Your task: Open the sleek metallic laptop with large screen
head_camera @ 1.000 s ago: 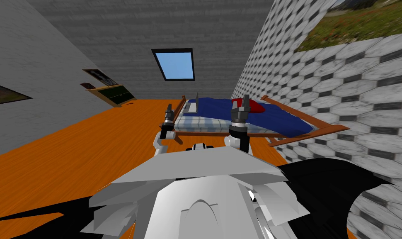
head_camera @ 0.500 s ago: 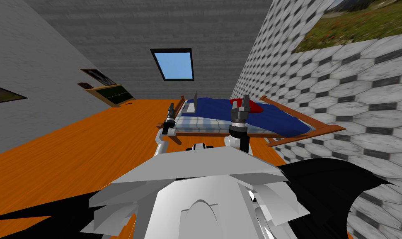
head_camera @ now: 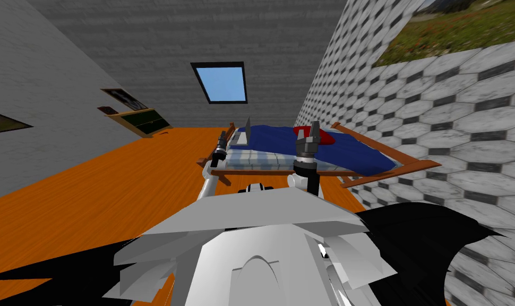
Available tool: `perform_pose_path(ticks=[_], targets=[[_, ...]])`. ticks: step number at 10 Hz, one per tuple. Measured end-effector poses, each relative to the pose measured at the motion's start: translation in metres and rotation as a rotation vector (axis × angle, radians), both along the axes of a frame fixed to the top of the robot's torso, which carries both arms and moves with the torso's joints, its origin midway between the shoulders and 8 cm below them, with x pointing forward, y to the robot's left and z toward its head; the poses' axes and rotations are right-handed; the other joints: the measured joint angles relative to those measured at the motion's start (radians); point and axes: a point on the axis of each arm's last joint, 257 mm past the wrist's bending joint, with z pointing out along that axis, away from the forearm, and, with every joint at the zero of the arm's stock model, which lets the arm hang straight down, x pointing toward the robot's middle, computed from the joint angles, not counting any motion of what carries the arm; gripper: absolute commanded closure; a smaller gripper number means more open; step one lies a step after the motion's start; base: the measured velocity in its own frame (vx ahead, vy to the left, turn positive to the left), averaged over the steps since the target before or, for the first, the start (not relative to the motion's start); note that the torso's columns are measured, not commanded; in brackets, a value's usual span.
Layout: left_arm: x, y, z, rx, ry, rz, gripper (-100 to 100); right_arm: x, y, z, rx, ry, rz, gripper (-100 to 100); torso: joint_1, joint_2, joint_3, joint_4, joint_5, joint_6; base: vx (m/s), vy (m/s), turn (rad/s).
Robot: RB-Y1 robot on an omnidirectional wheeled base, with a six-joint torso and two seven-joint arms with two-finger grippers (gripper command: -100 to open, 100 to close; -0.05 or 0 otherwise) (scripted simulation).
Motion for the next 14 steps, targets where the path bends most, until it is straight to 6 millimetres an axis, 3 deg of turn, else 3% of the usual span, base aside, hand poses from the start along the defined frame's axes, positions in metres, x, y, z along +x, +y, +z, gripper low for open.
perform_pose_path(ticks=[3,14], targets=[[0.030,-0.004,-0.009,0.025,0.055,0.011,-100,0.000,0.000,0.000,0.000,0.000,0.000,0,-0.003,0.001,0.000,0.000,-0.001,0.000,0.003,-0.086,-0.011],[0.099,-0.018,-0.025,0.093,0.209,0.035,-100,0.000,0.000,0.000,0.000,0.000,0.000,0,0.000,0.000,0.000,0.000,0.000,0.000,0.011,-0.063,-0.007]])
